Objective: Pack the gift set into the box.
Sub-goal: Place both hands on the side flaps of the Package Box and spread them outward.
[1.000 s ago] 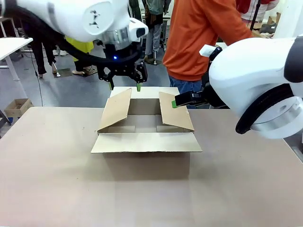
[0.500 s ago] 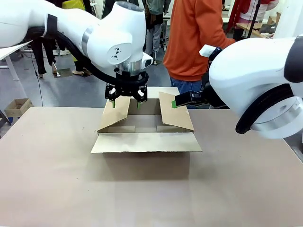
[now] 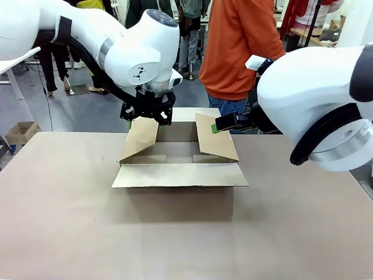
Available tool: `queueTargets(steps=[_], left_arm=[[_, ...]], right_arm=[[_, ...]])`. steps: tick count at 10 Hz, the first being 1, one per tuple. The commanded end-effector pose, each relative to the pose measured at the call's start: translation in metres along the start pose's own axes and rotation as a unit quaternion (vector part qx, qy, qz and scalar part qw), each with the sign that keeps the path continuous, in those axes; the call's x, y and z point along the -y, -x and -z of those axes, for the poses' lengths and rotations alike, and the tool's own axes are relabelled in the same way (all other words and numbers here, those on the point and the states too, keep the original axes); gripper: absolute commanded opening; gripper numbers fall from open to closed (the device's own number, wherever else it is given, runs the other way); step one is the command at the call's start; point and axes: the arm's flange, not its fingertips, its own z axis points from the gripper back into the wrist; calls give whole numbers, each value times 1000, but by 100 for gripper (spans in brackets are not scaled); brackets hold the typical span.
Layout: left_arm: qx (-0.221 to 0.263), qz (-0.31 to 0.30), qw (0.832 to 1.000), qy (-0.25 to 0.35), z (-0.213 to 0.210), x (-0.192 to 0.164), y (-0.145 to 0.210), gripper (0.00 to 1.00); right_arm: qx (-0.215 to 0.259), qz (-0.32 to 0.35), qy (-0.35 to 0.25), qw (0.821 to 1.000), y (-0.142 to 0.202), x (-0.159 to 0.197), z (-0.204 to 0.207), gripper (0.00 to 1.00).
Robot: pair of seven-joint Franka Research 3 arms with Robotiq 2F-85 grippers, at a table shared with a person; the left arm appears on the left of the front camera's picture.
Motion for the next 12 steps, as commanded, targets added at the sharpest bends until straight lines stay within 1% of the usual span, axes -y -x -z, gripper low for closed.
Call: queueTargets(steps=[1,3,4,6,9,12], left_arm=[[3,-12,1000,-17,3,-1,7,100],[3,-14,1000,-20,1,-1,8,100],[6,-19,999,-26,0,-7,7,100],[16,-21,999,-19,-5,-23,5,100],[37,-48,998,8,-22,-63,8,100],[32,-81,995,48,-16,-112,13,100]], right_arm=[[-2,1,-4,1000,-2,0,-3,100],[-2,1,-4,1000,-2,0,-3,100],[-2,1,-4,1000,-2,0,-3,100],[-2,1,-4,1000,-2,0,-3,100],[-2,1,-4,1000,-2,0,-3,100],[-2,1,-4,1000,-2,0,-3,100]])
